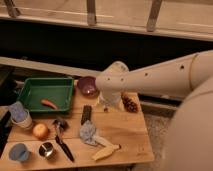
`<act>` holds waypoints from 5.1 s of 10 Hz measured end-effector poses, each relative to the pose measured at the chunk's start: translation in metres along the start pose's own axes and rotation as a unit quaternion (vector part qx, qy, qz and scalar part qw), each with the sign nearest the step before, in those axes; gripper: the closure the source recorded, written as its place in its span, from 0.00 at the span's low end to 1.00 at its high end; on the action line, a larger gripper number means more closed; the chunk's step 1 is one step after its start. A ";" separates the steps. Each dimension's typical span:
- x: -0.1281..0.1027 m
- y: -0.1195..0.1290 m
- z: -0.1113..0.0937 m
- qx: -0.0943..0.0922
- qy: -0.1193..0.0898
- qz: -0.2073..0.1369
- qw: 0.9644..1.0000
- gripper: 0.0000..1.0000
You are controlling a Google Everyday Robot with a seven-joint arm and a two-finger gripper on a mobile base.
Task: Place eraser in purple bowl
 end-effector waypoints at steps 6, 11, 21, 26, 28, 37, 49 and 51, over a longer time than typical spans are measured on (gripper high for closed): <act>-0.025 0.041 0.003 -0.040 0.004 -0.014 0.999 0.20; -0.027 0.050 0.030 -0.037 0.031 -0.019 0.999 0.20; -0.041 0.121 0.075 -0.077 0.079 -0.071 0.991 0.20; -0.034 0.143 0.109 -0.083 0.110 -0.080 0.987 0.20; -0.031 0.145 0.122 -0.081 0.123 -0.078 0.986 0.20; -0.030 0.121 0.159 -0.089 0.172 -0.035 0.980 0.20; -0.039 0.117 0.147 -0.106 0.155 -0.032 0.982 1.00; -0.052 0.116 0.113 -0.109 0.120 -0.034 0.986 1.00</act>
